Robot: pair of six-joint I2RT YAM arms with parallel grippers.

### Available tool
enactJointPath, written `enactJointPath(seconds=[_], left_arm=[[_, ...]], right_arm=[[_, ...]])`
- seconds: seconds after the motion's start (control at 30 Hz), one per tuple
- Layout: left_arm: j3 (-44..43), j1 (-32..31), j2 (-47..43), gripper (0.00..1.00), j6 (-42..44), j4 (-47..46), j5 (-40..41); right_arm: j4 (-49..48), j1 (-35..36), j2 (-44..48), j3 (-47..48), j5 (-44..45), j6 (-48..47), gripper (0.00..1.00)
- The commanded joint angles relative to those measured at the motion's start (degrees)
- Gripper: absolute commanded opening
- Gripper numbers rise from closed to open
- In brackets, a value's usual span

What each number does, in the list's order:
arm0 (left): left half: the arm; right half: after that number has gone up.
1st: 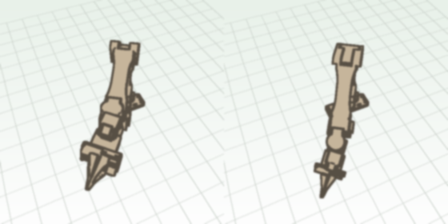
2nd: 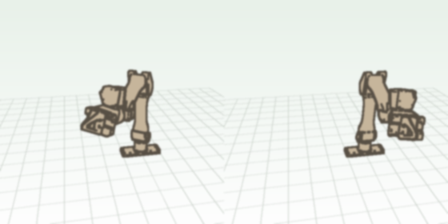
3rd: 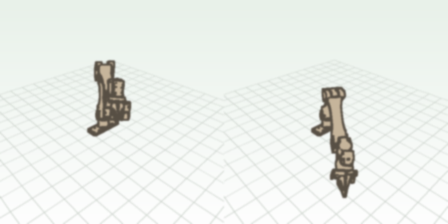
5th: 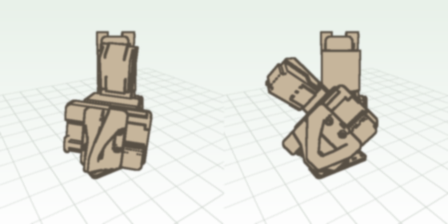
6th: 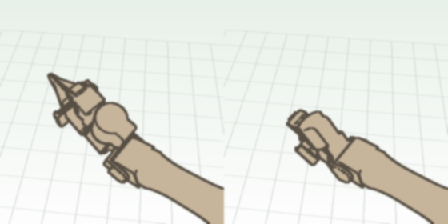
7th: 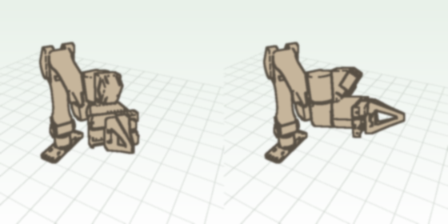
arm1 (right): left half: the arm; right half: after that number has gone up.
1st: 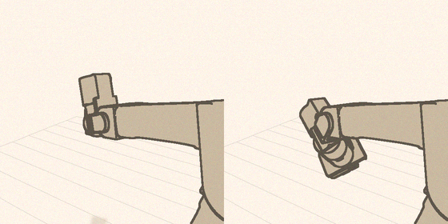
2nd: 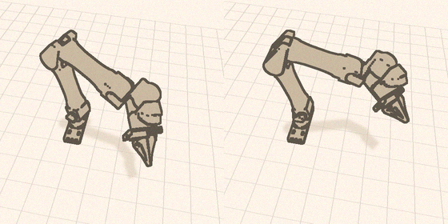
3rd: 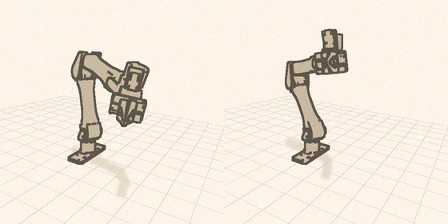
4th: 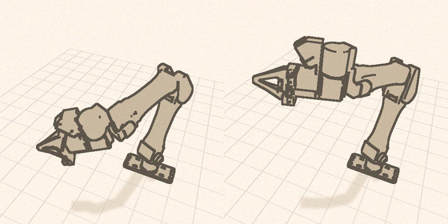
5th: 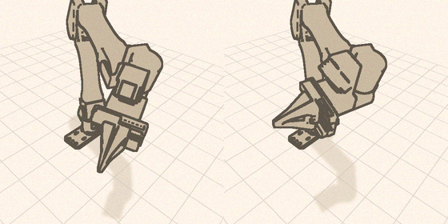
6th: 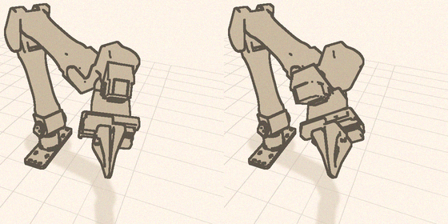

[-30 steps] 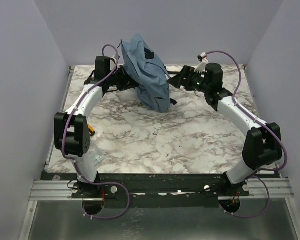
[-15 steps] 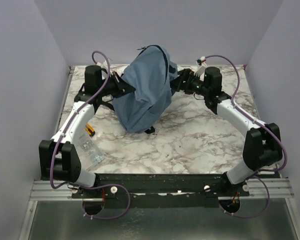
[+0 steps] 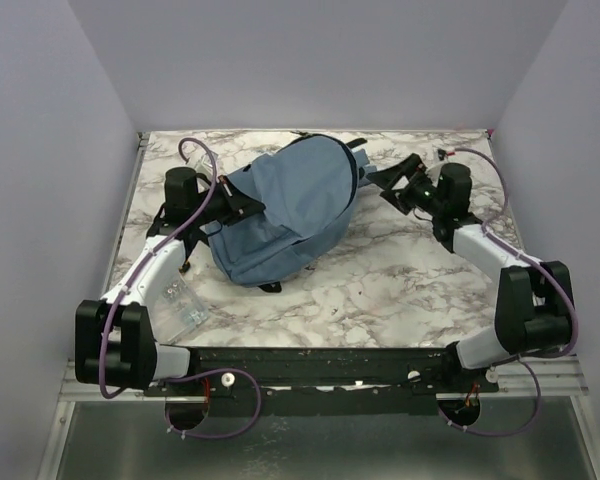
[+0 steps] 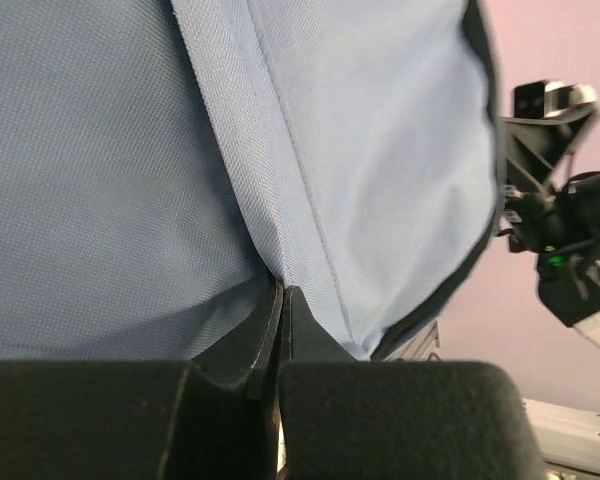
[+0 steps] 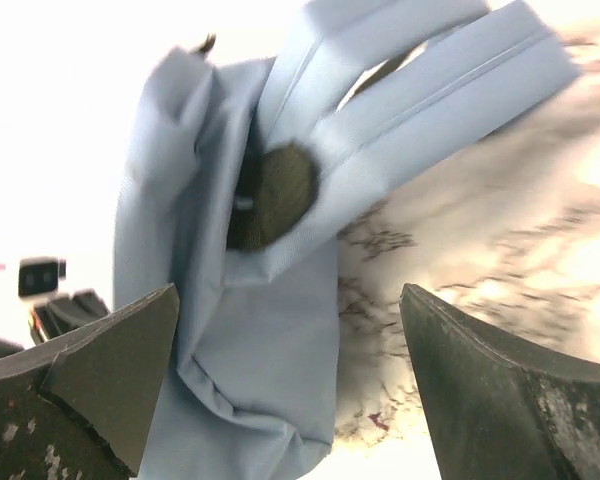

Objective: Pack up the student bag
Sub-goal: Adjust the student bag at the center of the board.

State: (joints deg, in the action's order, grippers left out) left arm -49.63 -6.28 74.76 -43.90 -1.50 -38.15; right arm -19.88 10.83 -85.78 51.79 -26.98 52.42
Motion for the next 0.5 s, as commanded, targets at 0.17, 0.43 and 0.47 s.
enactJointPath(seconds=[0.17, 0.43, 0.47], left_arm=[[-0.1, 0.5, 3.1, 0.0, -4.5, -5.8, -4.4], [0.3, 0.5, 4.1, 0.0, -5.1, -6.3, -5.7], [0.3, 0.5, 4.1, 0.0, -5.1, -6.4, -5.8]], right_arm=[[-22.2, -8.8, -2.4, -15.6, -8.7, 19.5, 0.97], [-42.0, -8.1, -11.5, -29.6, -4.7, 37.8, 1.0], [-40.6, -7.6, -10.9, -30.7, -3.4, 37.3, 1.0]])
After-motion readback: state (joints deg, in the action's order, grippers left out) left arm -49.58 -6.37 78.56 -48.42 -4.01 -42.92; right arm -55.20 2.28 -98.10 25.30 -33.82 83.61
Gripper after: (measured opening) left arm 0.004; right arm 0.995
